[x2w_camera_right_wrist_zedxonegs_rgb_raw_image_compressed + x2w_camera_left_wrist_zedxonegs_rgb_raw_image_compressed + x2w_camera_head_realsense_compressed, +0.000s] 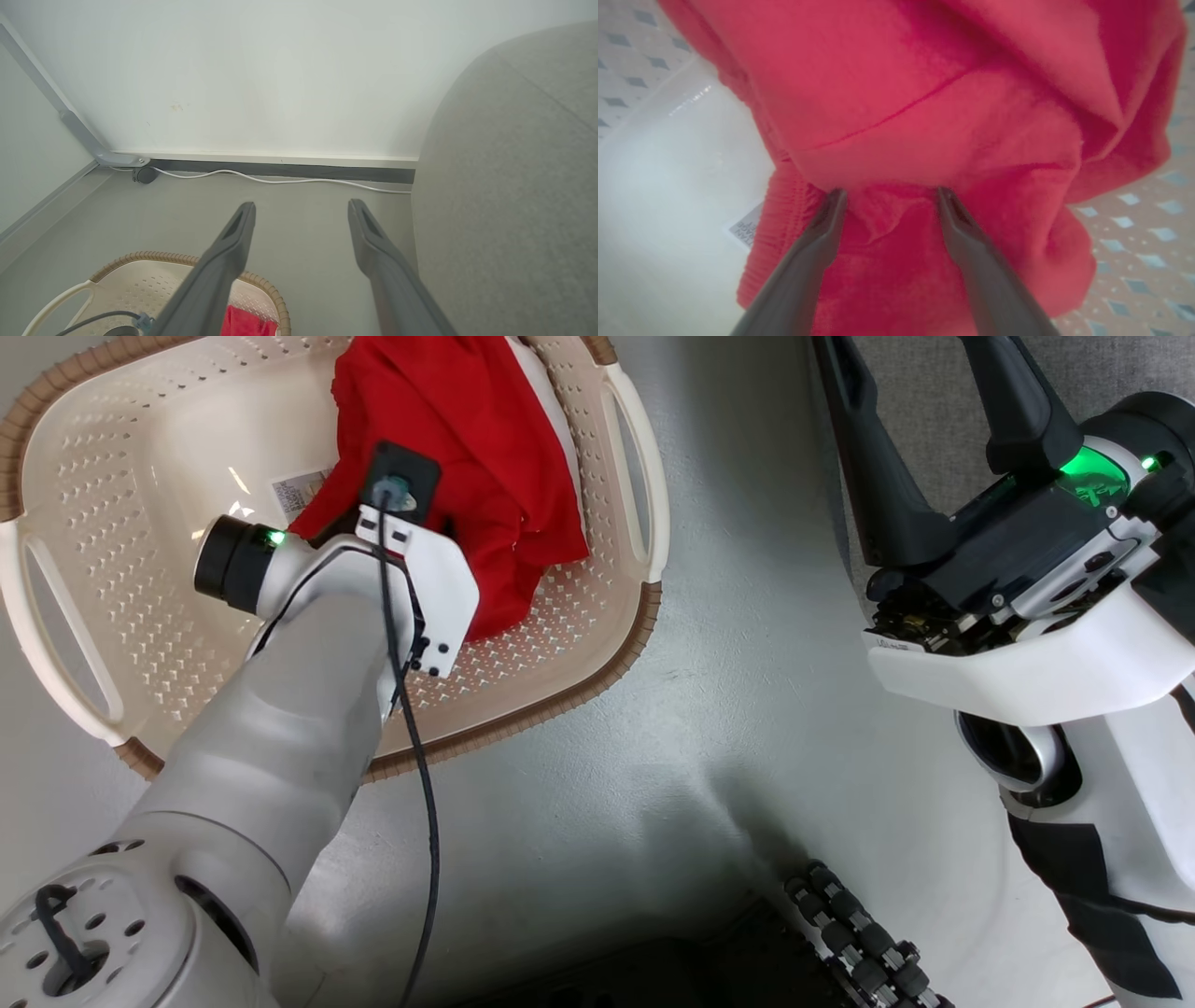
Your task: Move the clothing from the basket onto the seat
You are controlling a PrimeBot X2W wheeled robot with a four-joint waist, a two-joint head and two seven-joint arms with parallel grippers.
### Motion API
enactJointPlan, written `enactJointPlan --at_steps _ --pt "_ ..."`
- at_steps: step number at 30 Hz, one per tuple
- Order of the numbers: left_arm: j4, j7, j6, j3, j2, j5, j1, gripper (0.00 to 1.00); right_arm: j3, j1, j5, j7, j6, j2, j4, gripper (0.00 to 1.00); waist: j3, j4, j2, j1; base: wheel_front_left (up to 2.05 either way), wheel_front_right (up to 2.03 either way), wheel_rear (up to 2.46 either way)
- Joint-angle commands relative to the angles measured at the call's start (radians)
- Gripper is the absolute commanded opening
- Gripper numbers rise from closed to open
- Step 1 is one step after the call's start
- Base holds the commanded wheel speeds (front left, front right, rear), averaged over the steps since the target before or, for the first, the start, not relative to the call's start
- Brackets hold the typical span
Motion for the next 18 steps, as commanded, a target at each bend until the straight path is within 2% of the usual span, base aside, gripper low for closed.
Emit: enactJointPlan --at_steps 1,6,7,8,9,10,18 --pt "0.002 0.022 0.011 -0.019 0.001 0.038 -0.002 1.0 0.005 0.063 0.005 -0.005 0.001 -0.001 -0.031 1.0 0.0 0.002 0.0 0.0 0.0 0.0 0.0" --pt "-0.001 0.037 0.014 -0.037 0.001 0.062 -0.003 1.0 0.003 0.067 0.005 -0.005 0.001 -0.006 -0.031 1.0 0.001 0.005 0.0 0.0 0.0 0.0 0.0" --pt "-0.002 0.04 0.015 -0.04 0.001 0.065 -0.002 0.87 0.002 0.069 0.004 -0.005 0.001 -0.007 -0.031 1.0 0.001 0.006 0.0 0.0 0.0 0.0 0.0" --pt "-0.002 0.041 0.015 -0.042 0.001 0.067 -0.002 0.45 0.001 0.07 0.004 -0.005 0.001 -0.008 -0.03 1.0 0.001 0.006 0.0 0.0 0.0 0.0 0.0" --pt "-0.003 0.043 0.017 -0.044 0.001 0.072 -0.001 0.12 0.0 0.07 0.003 -0.005 0.001 -0.008 -0.03 1.0 0.0 0.007 0.0 0.0 0.0 0.0 0.0" --pt "-0.004 0.05 0.015 -0.046 0.001 0.074 0.002 0.0 -0.001 0.07 0.003 -0.005 0.001 -0.008 -0.029 1.0 -0.001 0.007 0.0 0.0 0.0 0.0 0.0" --pt "-0.004 0.057 0.008 -0.053 0.001 0.071 0.004 0.0 -0.019 0.056 0.007 -0.005 0.001 -0.008 -0.028 1.0 -0.009 0.01 0.0 0.0 0.0 0.0 0.0"
